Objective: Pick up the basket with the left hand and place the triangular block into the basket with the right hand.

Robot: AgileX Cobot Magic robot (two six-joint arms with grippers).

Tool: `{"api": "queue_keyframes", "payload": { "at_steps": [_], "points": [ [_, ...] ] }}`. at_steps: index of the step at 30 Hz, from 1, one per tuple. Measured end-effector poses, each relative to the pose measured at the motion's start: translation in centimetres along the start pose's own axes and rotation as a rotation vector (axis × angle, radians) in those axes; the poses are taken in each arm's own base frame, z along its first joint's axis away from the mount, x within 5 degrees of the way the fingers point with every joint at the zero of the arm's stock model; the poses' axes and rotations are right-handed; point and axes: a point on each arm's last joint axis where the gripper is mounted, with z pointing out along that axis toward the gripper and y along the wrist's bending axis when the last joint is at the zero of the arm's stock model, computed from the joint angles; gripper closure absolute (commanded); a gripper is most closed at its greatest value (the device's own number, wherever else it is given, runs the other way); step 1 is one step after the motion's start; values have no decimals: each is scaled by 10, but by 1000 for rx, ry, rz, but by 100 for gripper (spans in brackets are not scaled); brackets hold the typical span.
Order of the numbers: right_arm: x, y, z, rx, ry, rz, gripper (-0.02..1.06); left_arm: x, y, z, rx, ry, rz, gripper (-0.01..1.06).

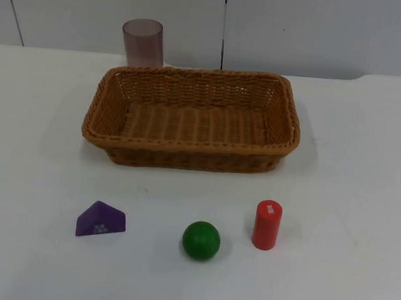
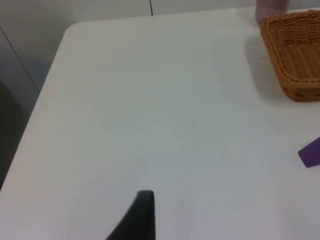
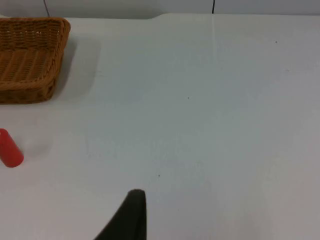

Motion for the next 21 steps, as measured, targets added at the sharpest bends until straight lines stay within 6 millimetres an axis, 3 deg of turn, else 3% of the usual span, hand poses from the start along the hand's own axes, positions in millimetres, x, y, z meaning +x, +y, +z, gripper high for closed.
{"api": "queue_keyframes", "payload": {
  "at_steps": [12,15,17,21],
  "points": [
    [-1,0,-2,0,-5,0,0,-3,-1,0,15,1,-51,0],
    [-14,-1,-8,0,-16,19,0,-20,3,-3,-15,-39,-87,0],
    [-31,-1,-11,0,-12,38,0,-43,6,-3,-43,-88,-116,0],
    [-60,-1,-8,0,6,62,0,-76,9,10,-51,-94,-128,0]
  ]
}}
